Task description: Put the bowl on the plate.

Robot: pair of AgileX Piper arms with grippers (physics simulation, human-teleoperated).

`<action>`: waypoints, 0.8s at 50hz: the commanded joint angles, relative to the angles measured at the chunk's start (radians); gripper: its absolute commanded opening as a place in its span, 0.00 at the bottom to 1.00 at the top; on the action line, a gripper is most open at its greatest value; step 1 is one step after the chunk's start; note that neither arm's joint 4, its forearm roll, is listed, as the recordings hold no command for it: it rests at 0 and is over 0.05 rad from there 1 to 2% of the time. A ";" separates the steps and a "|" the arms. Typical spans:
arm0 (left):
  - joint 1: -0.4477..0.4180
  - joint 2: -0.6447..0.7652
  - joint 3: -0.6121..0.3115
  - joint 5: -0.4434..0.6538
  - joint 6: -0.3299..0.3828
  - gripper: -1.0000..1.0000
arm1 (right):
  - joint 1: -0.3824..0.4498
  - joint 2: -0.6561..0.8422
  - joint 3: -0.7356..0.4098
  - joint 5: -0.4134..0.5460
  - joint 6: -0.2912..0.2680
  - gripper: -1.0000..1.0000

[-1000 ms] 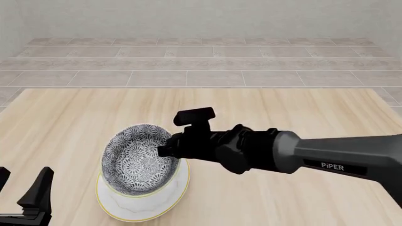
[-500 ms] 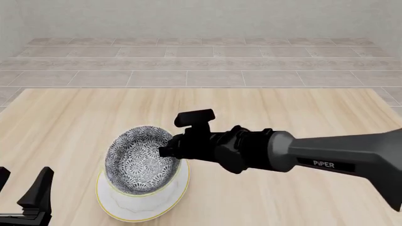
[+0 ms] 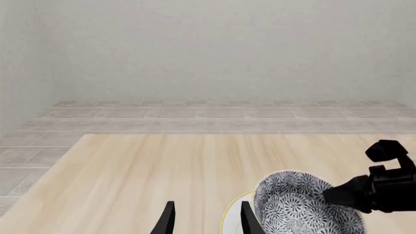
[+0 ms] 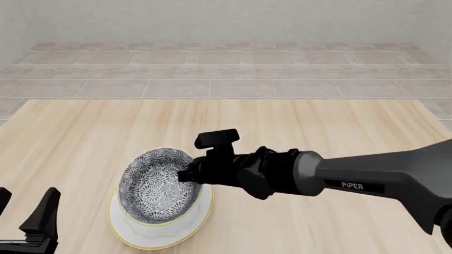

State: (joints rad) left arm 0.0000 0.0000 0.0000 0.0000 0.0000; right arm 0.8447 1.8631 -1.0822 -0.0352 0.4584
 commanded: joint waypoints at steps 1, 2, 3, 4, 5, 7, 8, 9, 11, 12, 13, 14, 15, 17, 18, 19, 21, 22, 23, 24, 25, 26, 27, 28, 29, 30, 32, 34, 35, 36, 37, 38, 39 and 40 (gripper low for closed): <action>0.000 0.000 0.000 0.000 0.000 1.00 | 0.001 0.010 -0.003 -0.010 0.007 0.00; 0.000 0.000 0.000 0.000 0.000 1.00 | 0.002 0.012 -0.002 -0.011 0.009 0.00; 0.000 0.000 0.000 0.000 0.000 1.00 | 0.002 0.012 -0.002 -0.011 0.009 0.00; 0.000 0.000 0.000 0.000 0.000 1.00 | 0.002 0.013 -0.002 -0.011 0.008 0.00; 0.000 0.000 0.000 0.000 0.000 1.00 | 0.002 0.013 -0.002 -0.011 0.008 0.00; 0.000 0.000 0.000 0.000 0.000 1.00 | 0.003 0.013 -0.002 -0.012 0.009 0.00; 0.000 0.000 0.000 0.000 0.000 1.00 | 0.003 0.013 -0.002 -0.013 0.008 0.00; 0.000 0.000 0.000 0.000 0.000 1.00 | 0.002 0.013 -0.002 -0.013 0.008 0.00; 0.000 0.000 0.000 0.000 0.000 1.00 | 0.002 0.016 -0.001 -0.015 0.008 0.00; 0.000 0.000 0.000 0.000 0.000 1.00 | 0.002 0.016 -0.001 -0.015 0.008 0.00; 0.000 0.000 0.000 0.000 0.000 1.00 | 0.001 0.018 -0.001 -0.015 0.011 0.00; 0.000 0.000 0.000 0.000 0.000 1.00 | 0.002 0.018 0.000 -0.016 0.010 0.00; 0.000 0.000 0.000 0.000 0.000 1.00 | 0.001 0.018 0.000 -0.016 0.010 0.00; 0.000 0.000 0.000 0.000 0.000 1.00 | 0.002 0.020 0.001 -0.018 0.010 0.00; 0.000 0.000 0.000 0.000 0.000 1.00 | 0.002 0.020 0.001 -0.019 0.011 0.00; 0.000 0.000 0.000 0.000 0.000 1.00 | 0.002 0.020 0.001 -0.019 0.011 0.00; 0.000 0.000 0.000 0.000 0.000 1.00 | 0.002 0.022 0.001 -0.019 0.010 0.00; 0.000 0.000 0.000 0.000 0.000 1.00 | 0.001 0.023 0.001 -0.020 0.010 0.00; 0.000 0.000 0.000 0.000 0.000 1.00 | 0.001 0.023 0.001 -0.020 0.010 0.00; 0.000 0.000 0.000 0.000 0.000 1.00 | 0.001 0.024 0.001 -0.020 0.010 0.00; 0.000 0.000 0.000 0.000 0.000 1.00 | 0.001 0.024 0.001 -0.020 0.010 0.00; 0.000 0.000 0.000 0.000 0.000 1.00 | 0.000 0.026 0.001 -0.021 0.011 0.00; 0.000 0.000 0.000 0.000 0.000 1.00 | 0.001 0.027 0.001 -0.022 0.010 0.00; 0.000 0.000 0.000 0.000 0.000 1.00 | 0.000 0.029 0.000 -0.022 0.009 0.00; 0.000 0.000 0.000 0.000 0.000 1.00 | 0.000 0.029 -0.001 -0.021 0.009 0.00; 0.000 0.000 0.000 0.000 0.000 1.00 | 0.000 0.030 -0.001 -0.022 0.008 0.00; 0.000 0.000 0.000 0.000 0.000 1.00 | 0.000 0.031 -0.002 -0.022 0.006 0.00; 0.000 0.000 0.000 0.000 0.000 1.00 | -0.004 0.036 -0.004 -0.022 0.005 0.00; 0.000 0.000 0.000 0.000 0.000 1.00 | -0.004 0.036 -0.004 -0.022 0.005 0.00; 0.000 0.000 0.000 0.000 0.000 1.00 | -0.006 0.038 -0.004 -0.022 0.006 0.00; 0.000 0.000 0.000 0.000 0.000 1.00 | -0.006 0.038 -0.004 -0.023 0.007 0.00; 0.000 0.000 0.000 0.000 0.000 1.00 | -0.005 0.038 -0.004 -0.023 0.007 0.00; 0.000 0.000 0.000 0.000 0.000 1.00 | -0.004 0.037 -0.003 -0.023 0.007 0.00; 0.000 0.000 0.000 0.000 0.000 1.00 | -0.004 0.037 -0.004 -0.022 0.009 0.00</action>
State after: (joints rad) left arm 0.0000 0.0000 0.0000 0.0000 0.0000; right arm 0.8426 1.8982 -1.0800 -0.0542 0.4615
